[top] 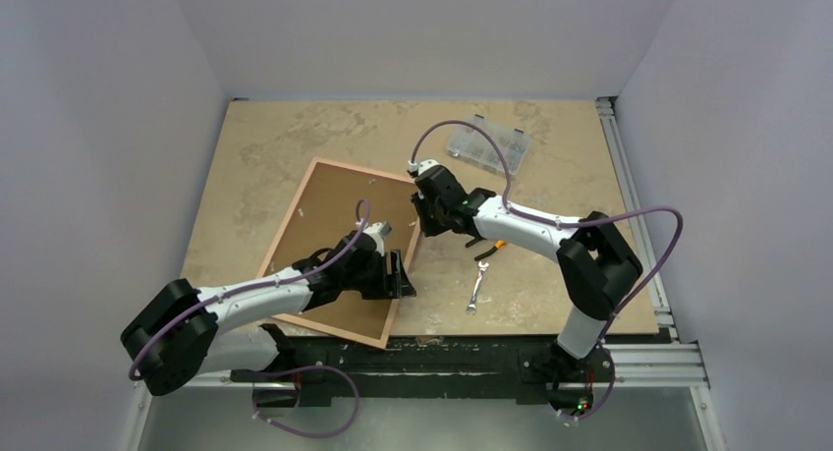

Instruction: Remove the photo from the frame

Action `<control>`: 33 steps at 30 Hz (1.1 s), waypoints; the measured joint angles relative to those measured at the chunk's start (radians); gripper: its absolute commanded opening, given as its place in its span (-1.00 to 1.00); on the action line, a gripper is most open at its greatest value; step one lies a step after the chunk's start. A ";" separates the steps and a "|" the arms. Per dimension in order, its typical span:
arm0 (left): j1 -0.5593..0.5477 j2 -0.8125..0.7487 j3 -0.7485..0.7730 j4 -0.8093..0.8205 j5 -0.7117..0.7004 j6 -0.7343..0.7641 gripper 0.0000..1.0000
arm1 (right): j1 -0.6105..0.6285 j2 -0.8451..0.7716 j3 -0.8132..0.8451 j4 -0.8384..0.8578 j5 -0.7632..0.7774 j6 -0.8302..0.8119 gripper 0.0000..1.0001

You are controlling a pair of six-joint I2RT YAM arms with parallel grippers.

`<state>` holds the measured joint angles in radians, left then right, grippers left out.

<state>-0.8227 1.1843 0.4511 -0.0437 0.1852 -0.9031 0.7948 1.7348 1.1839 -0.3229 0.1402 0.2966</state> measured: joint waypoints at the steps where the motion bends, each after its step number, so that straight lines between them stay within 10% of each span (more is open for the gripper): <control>1: -0.003 0.018 0.013 0.001 0.002 0.000 0.25 | -0.007 0.000 0.000 0.002 -0.001 -0.003 -1.00; 10: -0.009 0.076 0.132 -0.100 -0.010 0.035 0.33 | -0.023 -0.045 -0.014 -0.028 0.031 -0.009 -1.00; 20: 0.012 -0.241 0.198 -0.358 -0.156 0.161 0.33 | 0.001 -0.195 -0.083 -0.084 0.001 0.014 -1.00; 33: 0.018 -0.272 -0.020 -0.370 -0.110 0.098 0.29 | 0.026 -0.023 0.119 -0.157 -0.035 0.000 -1.00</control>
<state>-0.8043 0.9119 0.4309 -0.4133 0.0750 -0.8047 0.8204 1.7115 1.3033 -0.4801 0.1047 0.2966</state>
